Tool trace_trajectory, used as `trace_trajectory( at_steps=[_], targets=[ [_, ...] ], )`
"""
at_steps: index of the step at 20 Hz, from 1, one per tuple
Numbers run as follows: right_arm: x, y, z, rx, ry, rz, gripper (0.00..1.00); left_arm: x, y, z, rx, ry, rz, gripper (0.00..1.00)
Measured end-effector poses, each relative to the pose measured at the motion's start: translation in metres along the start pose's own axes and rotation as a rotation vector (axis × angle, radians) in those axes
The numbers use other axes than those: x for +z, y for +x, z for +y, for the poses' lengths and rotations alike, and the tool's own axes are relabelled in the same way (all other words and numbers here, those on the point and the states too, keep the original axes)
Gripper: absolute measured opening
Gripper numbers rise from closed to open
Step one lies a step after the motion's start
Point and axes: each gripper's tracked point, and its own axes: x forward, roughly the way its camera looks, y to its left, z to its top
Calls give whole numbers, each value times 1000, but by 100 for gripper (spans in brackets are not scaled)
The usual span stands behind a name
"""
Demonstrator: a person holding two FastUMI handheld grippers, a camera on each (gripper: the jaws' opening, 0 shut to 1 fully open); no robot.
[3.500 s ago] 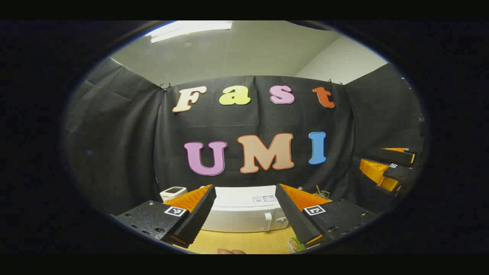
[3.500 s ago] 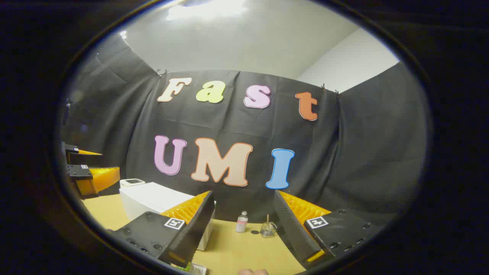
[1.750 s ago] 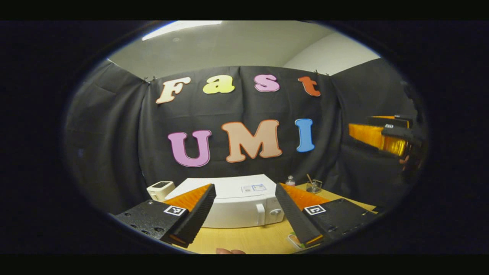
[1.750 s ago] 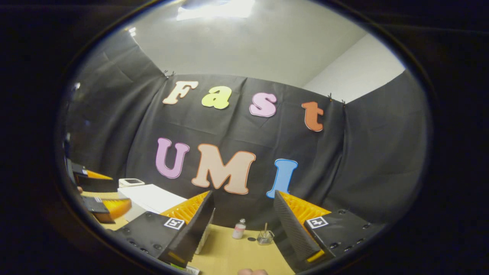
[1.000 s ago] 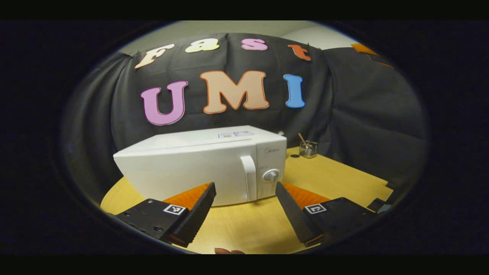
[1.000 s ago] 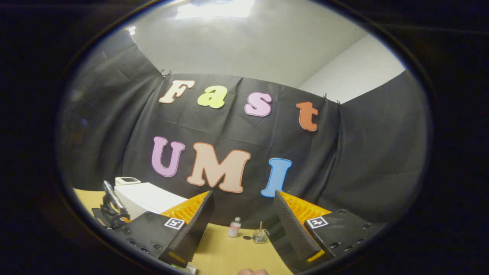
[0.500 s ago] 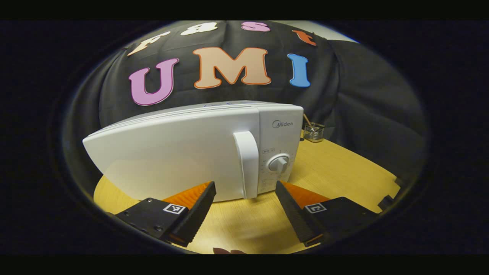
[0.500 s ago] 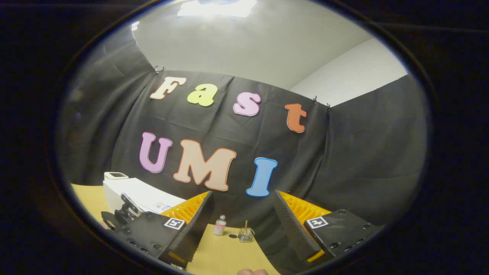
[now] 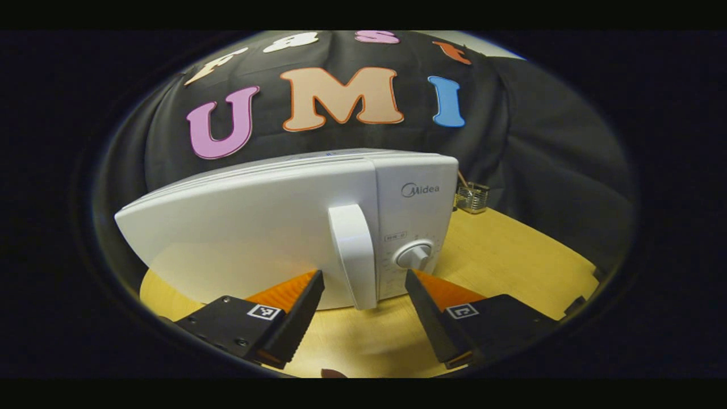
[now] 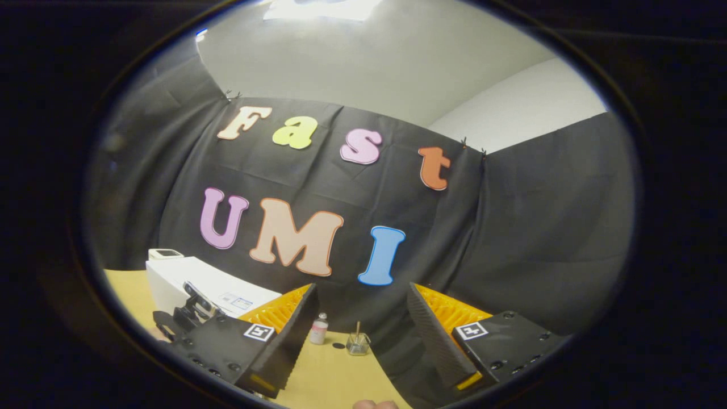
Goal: Open the microwave oven with the left hand, put the food in, and close the microwave oven.
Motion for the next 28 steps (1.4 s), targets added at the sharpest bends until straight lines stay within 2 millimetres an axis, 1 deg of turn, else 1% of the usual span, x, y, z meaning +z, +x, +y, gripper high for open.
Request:
trace_trajectory(
  at_steps=[1,2,3,4,5,6,7,8,9,10,11,15,16,17,19,21,22,23,26,28],
  targets=[
    [-1,-2,-2,-4,3,1,97,1,1,2,5,-3,-6,84],
    [-2,-2,-4,-7,4,3,99,1,1,2,8,-5,-3,81],
    [-3,-4,-7,-10,3,7,99,-1,0,2,10,-2,3,78],
    [-5,-4,-8,-13,5,12,97,-2,1,4,16,2,9,78],
    [-8,-3,-8,-13,11,22,97,-1,1,7,28,6,8,74],
    [-10,-3,-8,-11,21,29,96,1,1,10,38,3,3,68],
    [-10,-3,-8,-12,29,31,97,-1,1,10,35,-6,8,55],
    [-10,-3,-10,-14,34,31,97,-1,1,6,18,-16,10,49],
    [-10,-3,-11,-16,35,32,97,-1,1,2,3,-19,10,39],
    [-11,-4,-11,-17,36,36,96,-2,3,3,11,-16,13,39],
    [-13,-4,-12,-16,38,41,96,-2,1,3,17,-15,17,29],
    [-15,-5,-13,-17,47,48,97,0,1,5,9,-56,6,23],
    [-15,-5,-14,-17,46,48,96,0,1,4,3,-61,20,22],
    [-16,-5,-14,-17,48,50,96,-2,1,4,-7,-67,35,19],
    [-17,-4,-13,-13,56,53,97,-3,-1,3,-30,-71,50,19],
    [-18,-3,-11,-7,66,53,97,-1,-1,4,-40,-63,48,12],
    [-17,-3,-11,-4,66,51,97,-1,-1,4,-35,-55,57,12],
    [-17,-3,-11,-1,61,47,97,-4,-1,4,-28,-46,80,9],
    [-16,-2,-11,0,53,39,96,0,-4,4,-30,-71,77,9],
    [-16,-1,-13,-6,54,36,96,-4,-4,4,-32,-69,94,9]
  ],
)
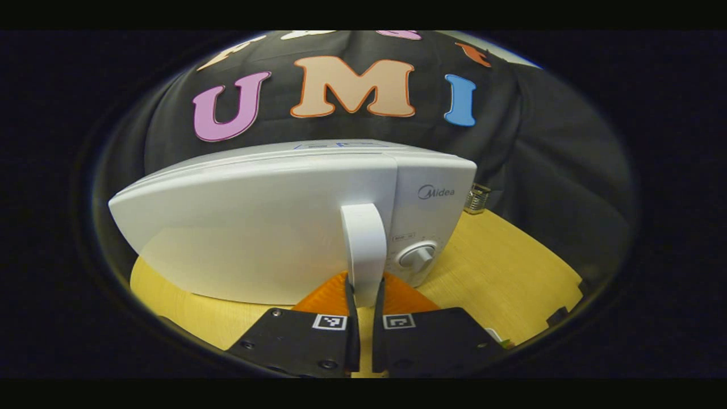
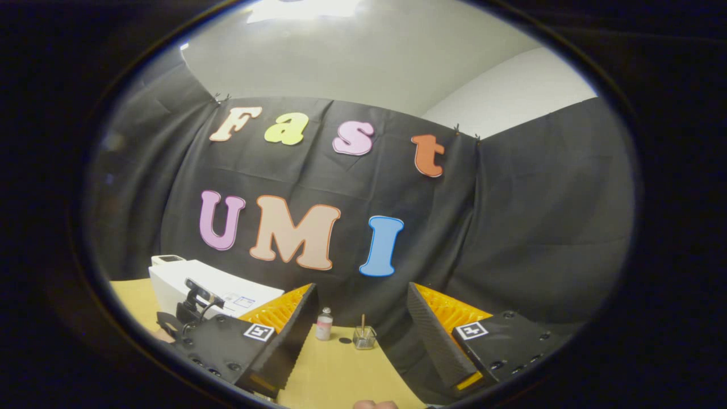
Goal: Open the microwave oven with the left hand, put the food in, and close the microwave oven.
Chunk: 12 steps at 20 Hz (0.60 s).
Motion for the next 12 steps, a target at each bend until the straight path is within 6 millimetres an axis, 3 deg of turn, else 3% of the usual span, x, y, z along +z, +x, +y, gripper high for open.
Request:
trace_trajectory(
  at_steps=[10,12],
  targets=[
    [-12,14,-12,-40,-6,19,96,1,-1,0,-25,9,3,5],
    [-14,17,-13,-44,-10,23,96,-11,-11,-2,-42,-25,52,3]
  ],
)
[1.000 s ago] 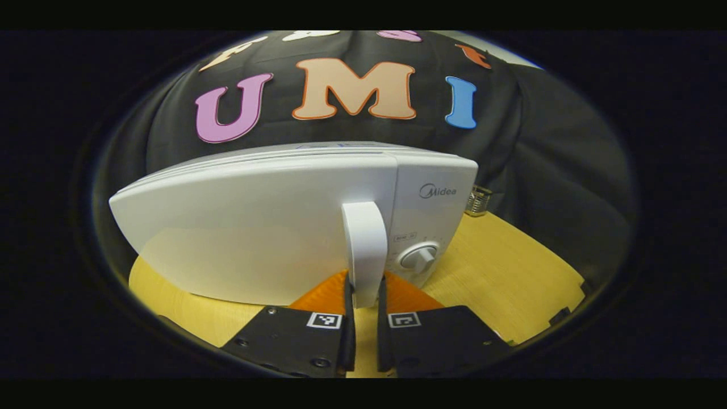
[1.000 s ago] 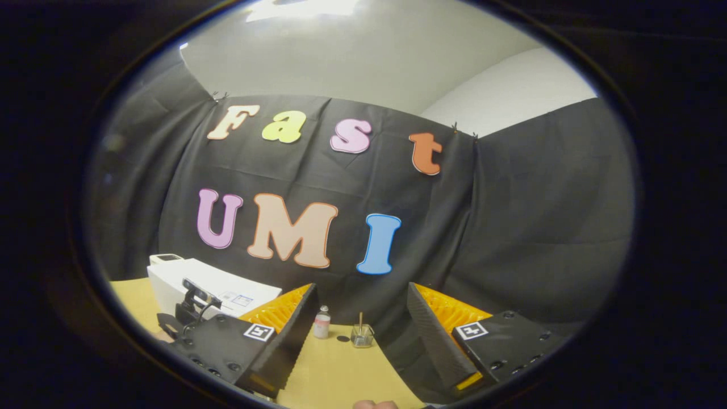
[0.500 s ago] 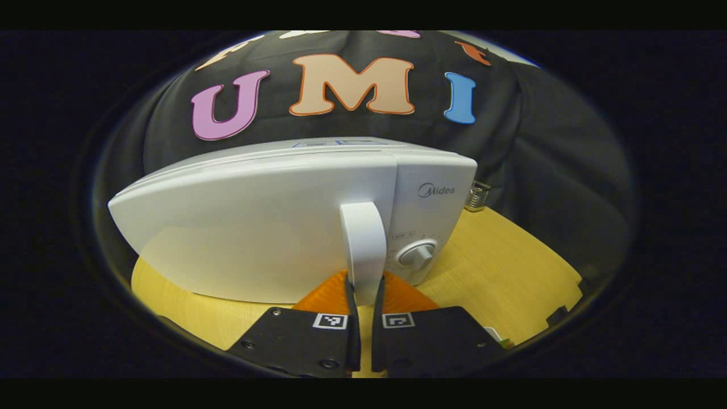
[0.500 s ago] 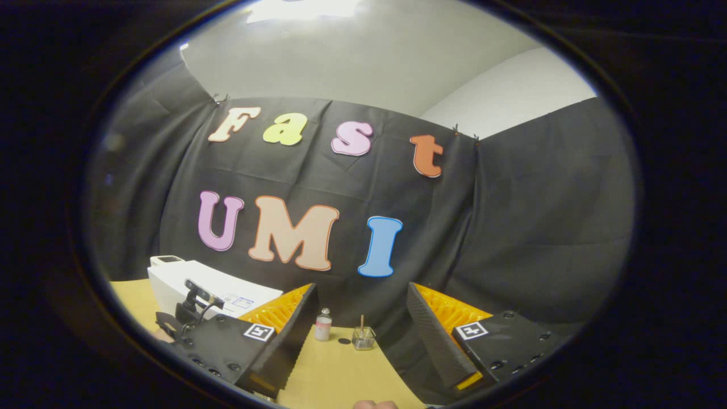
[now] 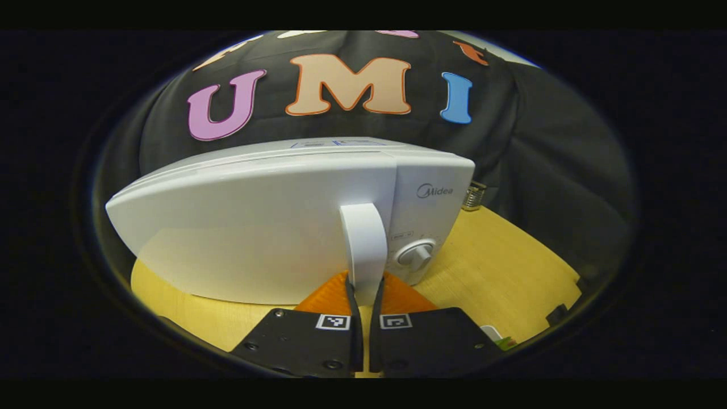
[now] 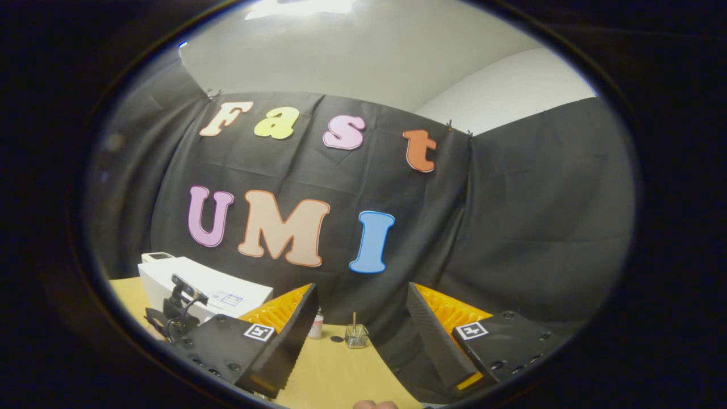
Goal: Open the microwave oven with the left hand, put the food in, and close the microwave oven.
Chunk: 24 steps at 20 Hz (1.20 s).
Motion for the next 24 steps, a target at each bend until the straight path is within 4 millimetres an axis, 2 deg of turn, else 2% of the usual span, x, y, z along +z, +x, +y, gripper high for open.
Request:
trace_trajectory(
  at_steps=[2,4,7,8,10,12,20,24],
  targets=[
    [-2,2,-1,-3,-5,4,96,-10,-27,-5,-37,18,-36,6],
    [-5,5,4,7,11,9,96,-35,-62,-2,-48,32,-27,5],
    [-15,8,25,58,38,33,97,-62,-101,8,-41,-19,-7,5],
    [-15,9,32,73,43,32,99,-68,-112,12,-32,-9,-10,5],
    [-16,6,51,113,58,37,97,-80,-131,23,-6,-4,0,4],
    [-16,2,69,148,57,40,99,-91,-148,34,20,-30,-3,5],
    [-8,-26,148,265,48,36,97,-121,-204,81,116,-61,-17,5],
    [-15,-43,181,291,32,54,97,-132,-226,110,156,-67,-21,4]
  ],
)
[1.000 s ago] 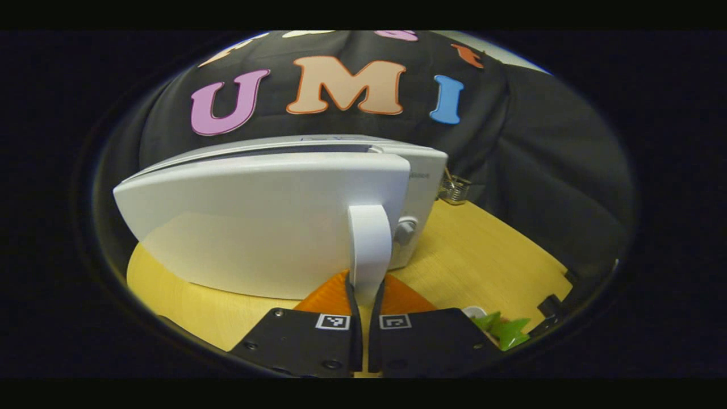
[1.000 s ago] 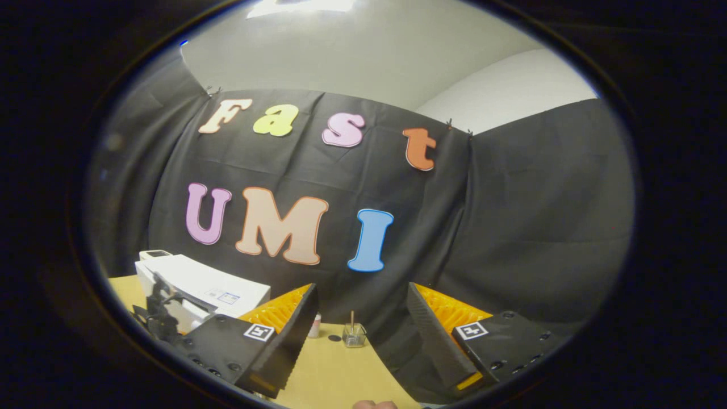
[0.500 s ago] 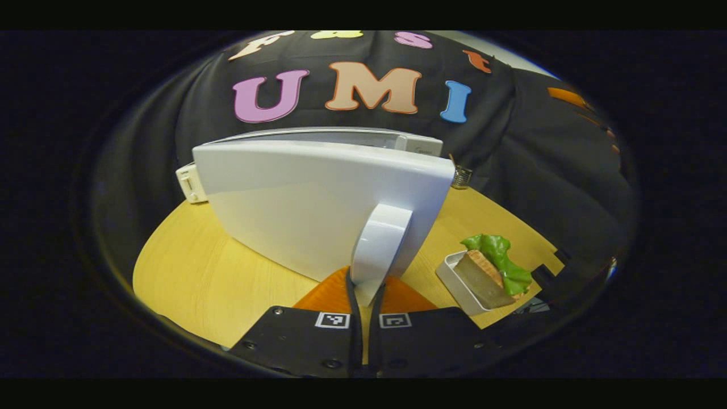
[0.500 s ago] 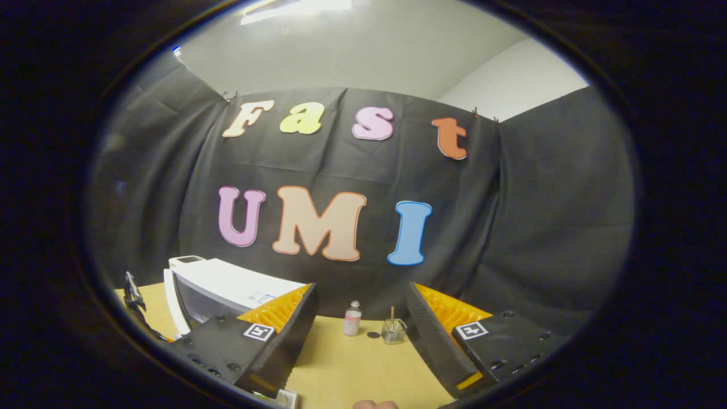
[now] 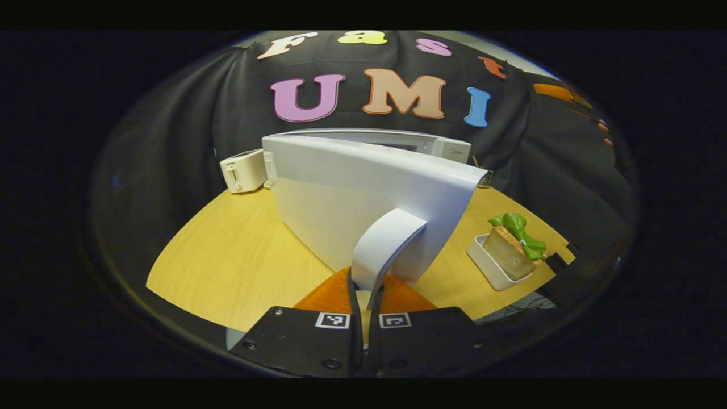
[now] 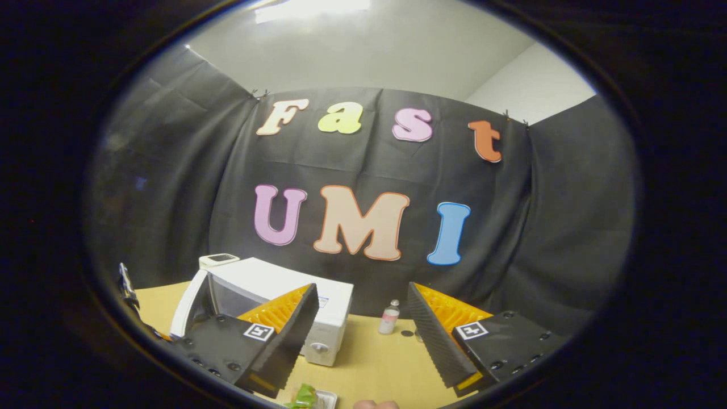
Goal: Open the microwave oven with the left hand, put the food in, and close the microwave oven.
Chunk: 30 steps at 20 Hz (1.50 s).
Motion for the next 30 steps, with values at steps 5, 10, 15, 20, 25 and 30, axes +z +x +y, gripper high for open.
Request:
trace_trajectory(
  at_steps=[5,10,15,20,25,30],
  targets=[
    [-23,-14,36,16,-6,44,97,-9,-19,43,61,-13,-13,4],
    [-51,-31,59,40,4,102,97,-13,-30,79,120,-33,-15,4],
    [-106,-52,74,77,70,235,98,-14,-36,94,106,-40,-12,4],
    [-171,-68,64,43,98,389,97,-15,-38,97,80,-111,-16,8],
    [-209,-80,68,68,25,447,98,-15,-42,102,90,-126,-40,76],
    [-246,-90,70,86,48,511,98,-10,-60,95,74,-42,-80,97]
  ],
)
